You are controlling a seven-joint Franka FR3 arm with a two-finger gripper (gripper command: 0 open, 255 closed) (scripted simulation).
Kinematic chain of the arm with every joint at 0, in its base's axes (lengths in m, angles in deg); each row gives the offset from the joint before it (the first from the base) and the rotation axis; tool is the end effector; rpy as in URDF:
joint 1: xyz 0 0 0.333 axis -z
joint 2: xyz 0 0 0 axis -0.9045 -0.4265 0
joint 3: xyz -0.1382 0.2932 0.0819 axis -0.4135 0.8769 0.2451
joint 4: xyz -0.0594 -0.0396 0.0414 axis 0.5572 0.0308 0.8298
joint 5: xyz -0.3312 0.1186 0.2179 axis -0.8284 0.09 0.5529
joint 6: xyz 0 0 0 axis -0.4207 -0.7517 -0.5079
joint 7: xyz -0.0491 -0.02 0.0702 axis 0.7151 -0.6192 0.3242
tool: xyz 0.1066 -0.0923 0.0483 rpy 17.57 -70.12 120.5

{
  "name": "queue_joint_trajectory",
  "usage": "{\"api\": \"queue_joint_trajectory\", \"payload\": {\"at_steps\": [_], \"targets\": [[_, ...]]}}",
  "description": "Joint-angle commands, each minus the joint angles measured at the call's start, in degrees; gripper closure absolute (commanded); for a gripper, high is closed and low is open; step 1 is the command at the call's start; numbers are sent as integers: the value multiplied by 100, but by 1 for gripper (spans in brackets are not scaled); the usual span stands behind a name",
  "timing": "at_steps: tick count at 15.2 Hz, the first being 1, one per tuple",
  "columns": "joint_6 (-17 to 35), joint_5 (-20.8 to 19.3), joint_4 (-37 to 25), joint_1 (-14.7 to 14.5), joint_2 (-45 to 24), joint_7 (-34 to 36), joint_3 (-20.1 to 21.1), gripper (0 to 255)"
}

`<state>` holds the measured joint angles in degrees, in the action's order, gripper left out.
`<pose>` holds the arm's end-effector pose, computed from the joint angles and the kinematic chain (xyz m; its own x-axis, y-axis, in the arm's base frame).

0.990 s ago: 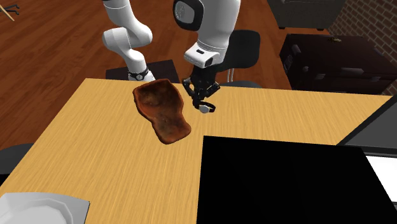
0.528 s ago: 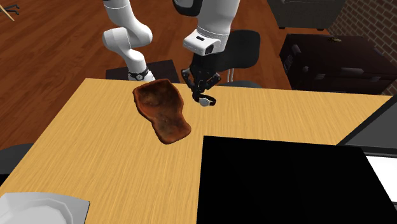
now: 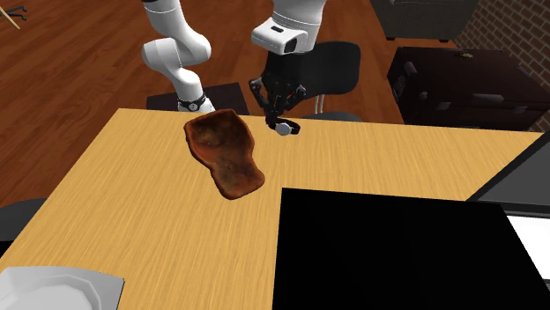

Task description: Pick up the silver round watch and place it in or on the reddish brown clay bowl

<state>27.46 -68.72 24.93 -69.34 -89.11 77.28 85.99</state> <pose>0.5870 0.2623 0.5538 0.9875 -0.1036 0.1192 -0.1304 -0.9606 0.2454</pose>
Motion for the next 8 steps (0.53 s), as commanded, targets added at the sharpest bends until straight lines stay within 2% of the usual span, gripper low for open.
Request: {"api": "queue_joint_trajectory", "payload": {"at_steps": [1,5,8], "targets": [[21,98,189,114,224,-123,-25,255],[389,489,1225,535,1139,-619,-206,255],[591,724,1870,745,1753,-1031,-420,255]]}}
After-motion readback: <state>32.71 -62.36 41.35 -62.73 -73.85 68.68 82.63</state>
